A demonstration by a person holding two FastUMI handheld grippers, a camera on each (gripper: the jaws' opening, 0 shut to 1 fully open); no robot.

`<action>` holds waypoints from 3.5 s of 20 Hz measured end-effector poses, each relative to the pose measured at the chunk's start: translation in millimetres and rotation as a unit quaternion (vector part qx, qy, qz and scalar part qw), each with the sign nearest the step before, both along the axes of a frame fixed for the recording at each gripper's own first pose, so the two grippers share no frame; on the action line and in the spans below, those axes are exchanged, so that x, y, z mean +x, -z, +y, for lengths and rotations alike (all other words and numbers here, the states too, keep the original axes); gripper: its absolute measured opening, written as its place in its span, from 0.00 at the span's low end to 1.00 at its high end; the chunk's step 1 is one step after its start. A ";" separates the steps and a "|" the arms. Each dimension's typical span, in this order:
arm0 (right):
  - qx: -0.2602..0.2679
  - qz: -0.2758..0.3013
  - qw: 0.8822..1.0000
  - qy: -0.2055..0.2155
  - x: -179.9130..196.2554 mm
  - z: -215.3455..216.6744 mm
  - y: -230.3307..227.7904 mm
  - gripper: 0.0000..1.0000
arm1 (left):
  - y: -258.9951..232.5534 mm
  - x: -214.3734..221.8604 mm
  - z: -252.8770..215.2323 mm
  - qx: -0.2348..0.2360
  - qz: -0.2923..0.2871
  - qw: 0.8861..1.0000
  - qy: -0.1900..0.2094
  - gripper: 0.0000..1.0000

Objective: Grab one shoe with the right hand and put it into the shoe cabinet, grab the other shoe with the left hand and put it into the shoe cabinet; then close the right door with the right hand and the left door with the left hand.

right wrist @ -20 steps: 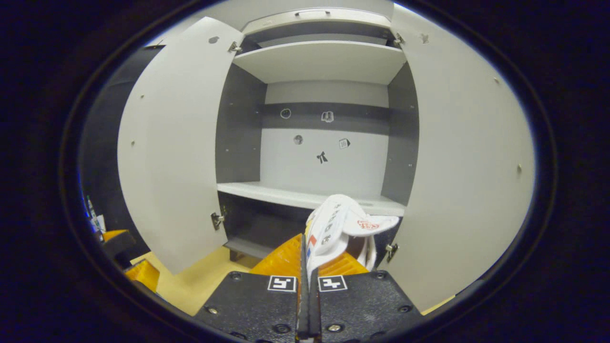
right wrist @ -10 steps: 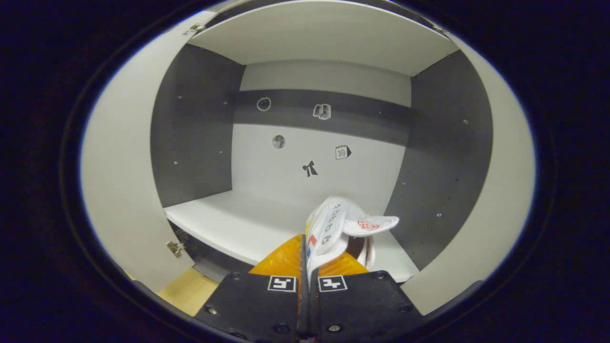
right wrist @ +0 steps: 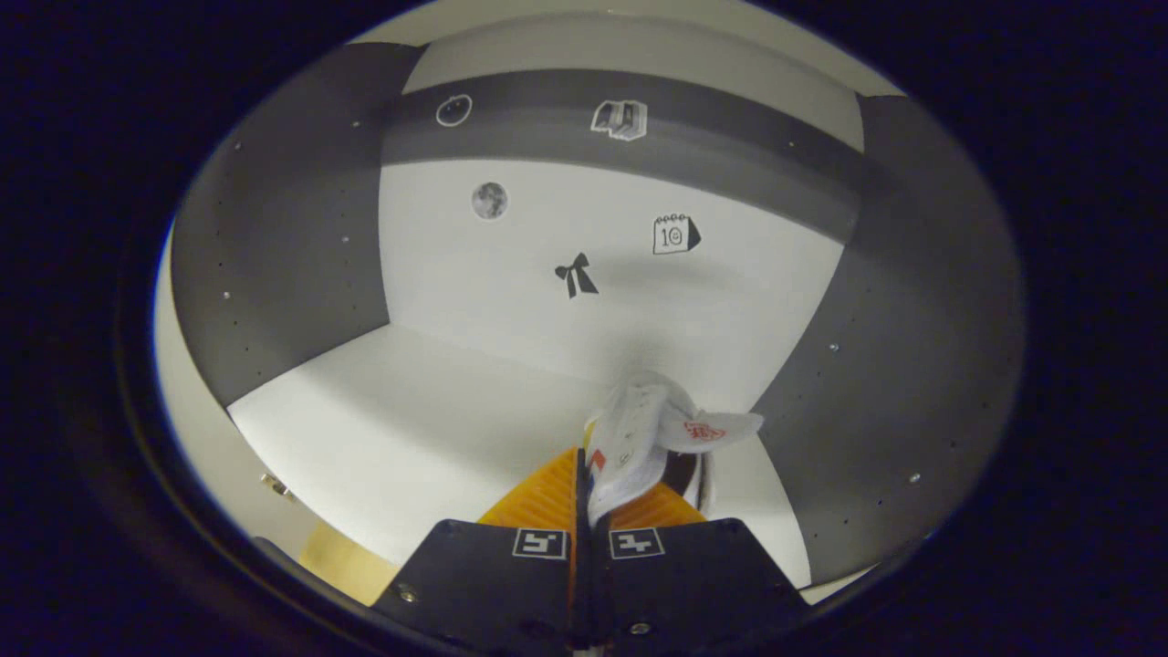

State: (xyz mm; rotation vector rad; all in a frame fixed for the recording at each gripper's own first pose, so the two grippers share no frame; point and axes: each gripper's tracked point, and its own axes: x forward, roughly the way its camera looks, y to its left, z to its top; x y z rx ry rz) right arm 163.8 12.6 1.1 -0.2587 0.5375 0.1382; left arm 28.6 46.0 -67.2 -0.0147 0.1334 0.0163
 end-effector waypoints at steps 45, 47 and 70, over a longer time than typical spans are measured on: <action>0.079 -0.268 0.960 -0.014 -413.9 -61.5 72.9 0.81 | 71.4 -24.8 -38.5 -0.024 0.088 0.994 0.053 0.95; 0.073 -0.268 0.961 -0.004 -427.8 -65.6 85.0 0.82 | 100.4 -29.9 -45.5 -0.035 0.132 0.988 0.068 0.95; 0.084 -0.193 0.975 0.075 -407.3 -131.8 138.7 0.83 | 304.1 47.8 -57.8 -0.057 0.335 0.938 0.071 0.95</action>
